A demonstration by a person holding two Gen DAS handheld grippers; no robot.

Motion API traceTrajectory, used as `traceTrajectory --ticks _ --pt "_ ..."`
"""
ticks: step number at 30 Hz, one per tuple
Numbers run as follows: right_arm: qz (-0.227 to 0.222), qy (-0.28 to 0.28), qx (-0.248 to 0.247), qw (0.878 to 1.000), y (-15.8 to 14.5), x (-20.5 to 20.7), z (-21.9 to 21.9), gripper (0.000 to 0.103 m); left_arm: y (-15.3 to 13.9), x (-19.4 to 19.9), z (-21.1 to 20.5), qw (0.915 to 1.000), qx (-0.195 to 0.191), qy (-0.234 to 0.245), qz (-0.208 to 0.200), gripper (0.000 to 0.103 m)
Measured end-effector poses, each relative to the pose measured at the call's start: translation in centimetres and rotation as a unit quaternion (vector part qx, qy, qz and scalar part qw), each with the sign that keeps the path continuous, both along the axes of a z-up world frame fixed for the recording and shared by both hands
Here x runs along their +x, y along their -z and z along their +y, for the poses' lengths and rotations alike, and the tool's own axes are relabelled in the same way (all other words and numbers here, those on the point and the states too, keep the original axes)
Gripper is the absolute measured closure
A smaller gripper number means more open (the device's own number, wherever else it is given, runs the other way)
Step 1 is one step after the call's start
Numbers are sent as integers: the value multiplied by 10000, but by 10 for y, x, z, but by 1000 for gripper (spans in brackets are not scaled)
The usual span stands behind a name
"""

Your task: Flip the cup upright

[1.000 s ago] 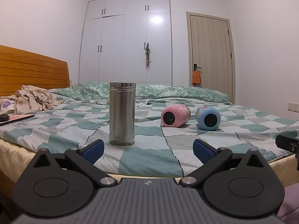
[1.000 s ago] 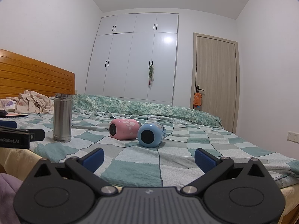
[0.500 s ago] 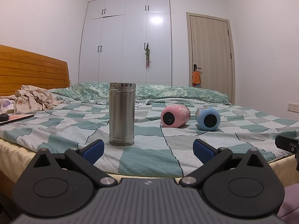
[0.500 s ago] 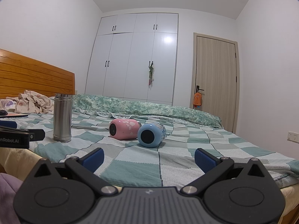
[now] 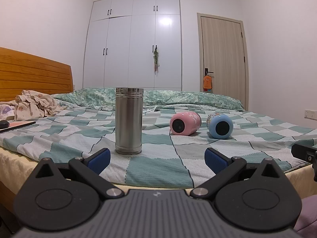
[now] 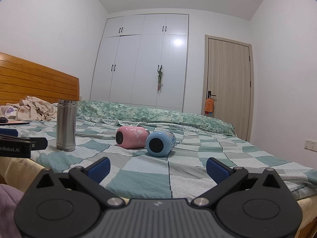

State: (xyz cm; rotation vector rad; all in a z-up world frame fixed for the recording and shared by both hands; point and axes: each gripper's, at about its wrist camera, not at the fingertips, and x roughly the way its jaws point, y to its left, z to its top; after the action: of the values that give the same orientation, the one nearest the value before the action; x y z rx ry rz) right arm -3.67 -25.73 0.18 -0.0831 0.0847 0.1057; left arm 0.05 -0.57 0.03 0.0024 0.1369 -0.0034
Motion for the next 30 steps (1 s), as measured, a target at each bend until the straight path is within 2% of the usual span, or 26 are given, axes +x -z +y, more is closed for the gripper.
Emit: traceTrajectory --ticks 30 --pt "1 0 -4 10000 0 0 1 0 -2 2 -2 10000 -30 1 11 0"
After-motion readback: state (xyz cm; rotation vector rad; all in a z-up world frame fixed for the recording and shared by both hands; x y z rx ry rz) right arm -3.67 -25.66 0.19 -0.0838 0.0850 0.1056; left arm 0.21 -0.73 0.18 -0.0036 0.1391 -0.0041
